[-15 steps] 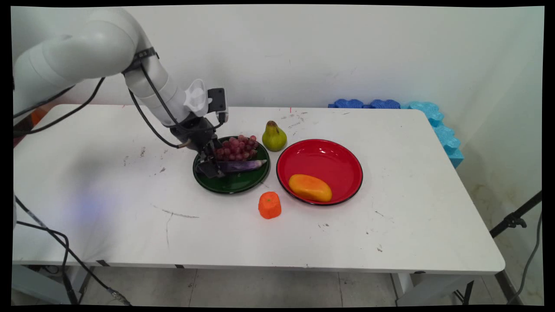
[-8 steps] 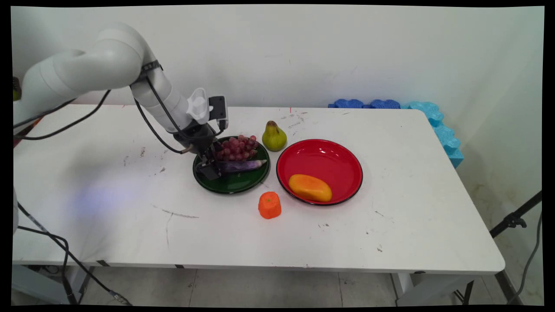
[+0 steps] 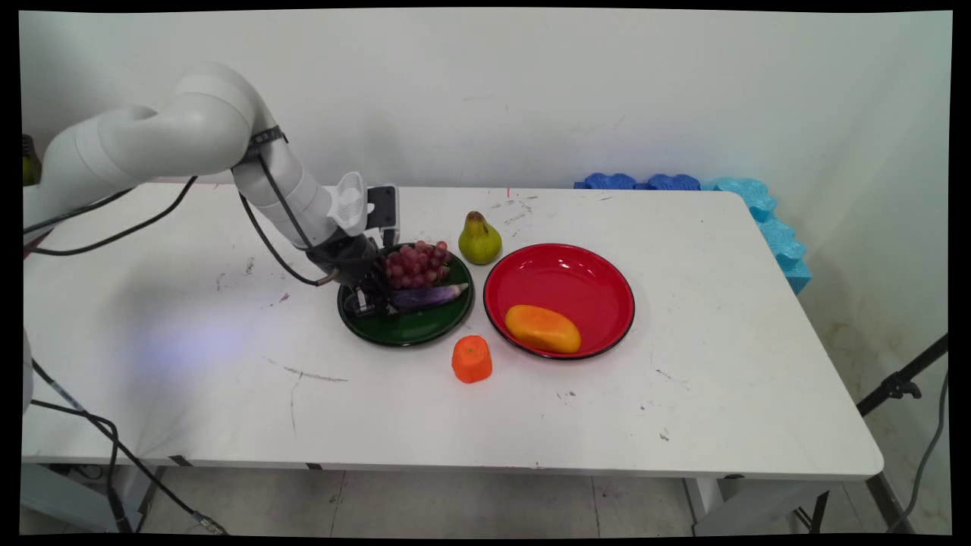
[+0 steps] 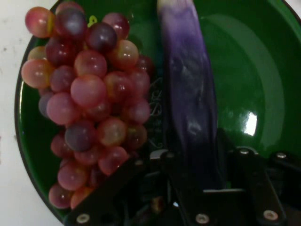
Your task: Place the picked object on the table
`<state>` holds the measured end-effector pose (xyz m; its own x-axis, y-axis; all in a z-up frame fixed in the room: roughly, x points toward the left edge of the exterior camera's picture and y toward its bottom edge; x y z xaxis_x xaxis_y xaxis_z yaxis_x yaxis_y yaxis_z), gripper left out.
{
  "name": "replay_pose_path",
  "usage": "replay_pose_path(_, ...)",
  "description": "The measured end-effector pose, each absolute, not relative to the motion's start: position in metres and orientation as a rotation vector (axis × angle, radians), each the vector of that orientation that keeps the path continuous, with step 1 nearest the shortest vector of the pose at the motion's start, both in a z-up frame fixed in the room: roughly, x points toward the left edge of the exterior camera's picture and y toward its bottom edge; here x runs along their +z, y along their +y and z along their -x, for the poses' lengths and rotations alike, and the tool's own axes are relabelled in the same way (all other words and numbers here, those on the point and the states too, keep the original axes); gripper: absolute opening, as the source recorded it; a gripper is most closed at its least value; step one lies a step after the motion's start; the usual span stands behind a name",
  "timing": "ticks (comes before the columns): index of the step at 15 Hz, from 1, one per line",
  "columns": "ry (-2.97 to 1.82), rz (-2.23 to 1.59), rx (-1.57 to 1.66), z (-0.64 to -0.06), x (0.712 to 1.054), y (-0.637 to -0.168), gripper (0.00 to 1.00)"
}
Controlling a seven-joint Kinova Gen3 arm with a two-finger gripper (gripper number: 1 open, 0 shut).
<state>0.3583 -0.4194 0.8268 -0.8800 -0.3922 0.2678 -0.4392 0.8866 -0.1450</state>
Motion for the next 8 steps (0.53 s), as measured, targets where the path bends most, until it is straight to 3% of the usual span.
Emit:
replay_pose_path(5,-2.810,-0.563,0.329,-0.355,0.841,-0.411,0.00)
replay_pose_path(8,-2.776,-0.535,0.370,-0.350,0.876,-0.406,0.00)
